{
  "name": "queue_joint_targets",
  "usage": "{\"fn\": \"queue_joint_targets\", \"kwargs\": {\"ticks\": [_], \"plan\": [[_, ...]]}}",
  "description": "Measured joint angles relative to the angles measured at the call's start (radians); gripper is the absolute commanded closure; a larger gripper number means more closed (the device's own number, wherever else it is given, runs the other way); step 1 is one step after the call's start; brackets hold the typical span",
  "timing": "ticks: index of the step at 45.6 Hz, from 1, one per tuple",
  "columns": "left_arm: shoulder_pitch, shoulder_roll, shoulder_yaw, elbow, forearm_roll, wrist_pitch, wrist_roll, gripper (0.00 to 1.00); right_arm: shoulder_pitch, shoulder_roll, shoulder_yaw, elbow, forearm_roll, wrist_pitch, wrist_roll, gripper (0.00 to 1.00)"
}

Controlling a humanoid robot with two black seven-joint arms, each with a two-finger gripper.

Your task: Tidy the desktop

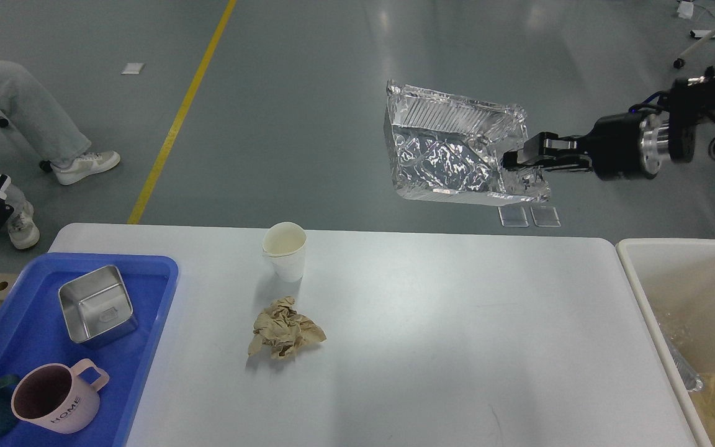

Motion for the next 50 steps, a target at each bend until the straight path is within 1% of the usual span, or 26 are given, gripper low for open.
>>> {"fn": "queue_joint_targets", "kwargs": {"ticks": [6, 12, 15, 18, 20, 31, 42, 50], "plan": [[0.000, 0.001, 0.001, 0.000, 0.011, 0.001, 0.000, 0.03, -0.099, 0.005, 0.046, 0.007, 0.030, -0.049, 0.001, 1.00], [-0.002, 0.002, 0.002, 0.000, 0.025, 0.009, 0.000, 0.03, -0.230, 0.020, 0.097, 0.024, 0.020, -0.134, 0.001, 1.00], [-0.003, 0.003, 0.003, 0.000, 0.029, 0.016, 0.000, 0.03, -0.289, 0.051, 0.101, 0.040, -0.012, -0.192, 0.000, 1.00], [-0.004, 0.005, 0.003, 0.000, 0.042, 0.019, 0.000, 0.03, -0.352, 0.082, 0.101, 0.061, -0.085, -0.255, -0.012, 1.00], [-0.006, 0.008, 0.003, 0.000, 0.050, 0.020, 0.000, 0.03, -0.376, 0.096, 0.101, 0.066, -0.120, -0.275, -0.018, 1.00], [-0.019, 0.022, 0.002, 0.001, 0.128, 0.018, -0.007, 0.03, -0.424, 0.145, 0.050, 0.065, -0.184, -0.293, -0.083, 1.00], [-0.021, 0.023, -0.007, 0.002, 0.231, 0.017, -0.027, 0.03, -0.391, 0.187, -0.032, 0.060, -0.183, -0.294, -0.173, 1.00], [-0.015, 0.055, -0.011, -0.004, 0.323, 0.006, -0.047, 0.03, -0.343, 0.200, -0.064, 0.063, -0.134, -0.291, -0.203, 1.00]]}}
